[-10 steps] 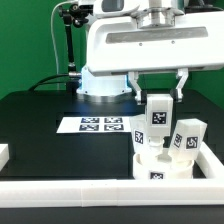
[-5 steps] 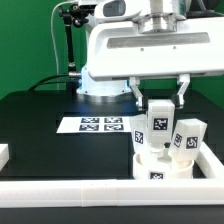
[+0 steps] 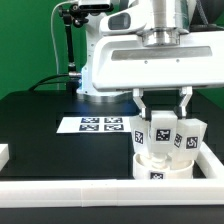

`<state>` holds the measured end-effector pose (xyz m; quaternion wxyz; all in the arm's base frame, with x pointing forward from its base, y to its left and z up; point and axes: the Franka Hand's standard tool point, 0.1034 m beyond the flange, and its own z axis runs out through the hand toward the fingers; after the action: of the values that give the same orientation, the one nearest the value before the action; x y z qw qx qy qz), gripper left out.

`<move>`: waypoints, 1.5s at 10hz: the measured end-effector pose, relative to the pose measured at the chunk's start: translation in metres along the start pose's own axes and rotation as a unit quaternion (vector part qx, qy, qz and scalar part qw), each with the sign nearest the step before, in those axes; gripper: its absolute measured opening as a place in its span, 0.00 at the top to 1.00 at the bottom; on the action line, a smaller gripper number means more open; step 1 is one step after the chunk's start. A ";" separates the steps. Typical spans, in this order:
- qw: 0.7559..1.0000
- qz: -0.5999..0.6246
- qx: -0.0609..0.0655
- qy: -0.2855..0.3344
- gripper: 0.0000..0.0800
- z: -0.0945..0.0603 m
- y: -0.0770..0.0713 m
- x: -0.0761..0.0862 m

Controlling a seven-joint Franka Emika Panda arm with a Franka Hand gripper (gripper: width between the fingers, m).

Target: Assemble stool

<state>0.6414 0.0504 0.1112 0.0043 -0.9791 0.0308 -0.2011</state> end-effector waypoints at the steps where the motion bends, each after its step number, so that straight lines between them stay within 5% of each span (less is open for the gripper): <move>1: 1.000 0.000 0.000 0.000 0.57 0.000 0.000 0.000; 12: 1.000 -0.004 -0.006 -0.006 0.57 0.018 0.002 -0.017; 15: 0.999 -0.007 -0.010 0.034 0.57 0.019 0.003 -0.016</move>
Offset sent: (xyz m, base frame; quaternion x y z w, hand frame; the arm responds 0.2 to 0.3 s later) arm 0.0020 0.0043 -0.0067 0.0058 0.0075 0.0027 1.0000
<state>0.6338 0.0482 0.0868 -0.0082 -0.9718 0.0259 -0.2341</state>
